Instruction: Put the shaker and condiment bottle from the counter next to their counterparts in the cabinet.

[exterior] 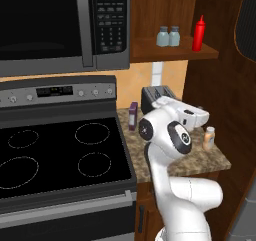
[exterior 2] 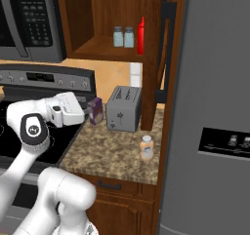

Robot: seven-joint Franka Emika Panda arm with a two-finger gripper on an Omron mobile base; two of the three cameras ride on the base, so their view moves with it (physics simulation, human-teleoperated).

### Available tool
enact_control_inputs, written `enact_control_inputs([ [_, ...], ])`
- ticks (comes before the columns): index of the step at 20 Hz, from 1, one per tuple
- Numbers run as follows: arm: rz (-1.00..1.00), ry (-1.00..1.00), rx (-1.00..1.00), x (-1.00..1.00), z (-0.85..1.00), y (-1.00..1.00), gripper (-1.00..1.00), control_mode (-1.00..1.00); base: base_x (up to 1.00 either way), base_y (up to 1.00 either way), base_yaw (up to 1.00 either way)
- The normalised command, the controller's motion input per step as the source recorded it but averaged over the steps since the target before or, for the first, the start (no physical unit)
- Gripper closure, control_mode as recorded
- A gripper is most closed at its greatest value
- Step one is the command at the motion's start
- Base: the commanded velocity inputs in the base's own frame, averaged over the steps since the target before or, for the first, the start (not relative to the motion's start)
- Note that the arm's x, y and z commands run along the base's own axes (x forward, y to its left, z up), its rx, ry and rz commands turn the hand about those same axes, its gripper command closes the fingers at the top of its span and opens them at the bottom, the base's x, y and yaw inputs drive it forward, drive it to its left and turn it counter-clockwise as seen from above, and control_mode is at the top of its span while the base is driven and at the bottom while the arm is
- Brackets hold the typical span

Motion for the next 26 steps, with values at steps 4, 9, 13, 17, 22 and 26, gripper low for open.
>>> enact_control_inputs([
  [4, -0.02, 0.0, 0.0, -0.19, -0.42, -0.19, -1.0, -1.0, 0.0, 0.0, 0.0],
  [9, 0.0, 0.0, 0.0, -0.07, -0.48, -0.2, -1.0, -1.0, 0.0, 0.0, 0.0],
  [13, 0.0, 0.02, 0.0, -0.02, -0.46, -0.05, -1.0, -1.0, 0.0, 0.0, 0.0],
  [17, 0.02, 0.0, 0.0, 0.0, -0.58, -0.23, -1.0, -1.0, 0.0, 0.0, 0.0],
  [22, 0.02, 0.0, 0.0, 0.0, -0.66, -0.29, -1.0, -1.0, 0.0, 0.0, 0.0],
  [26, 0.03, 0.0, 0.0, 0.0, -0.67, -0.34, -1.0, -1.0, 0.0, 0.0, 0.0],
])
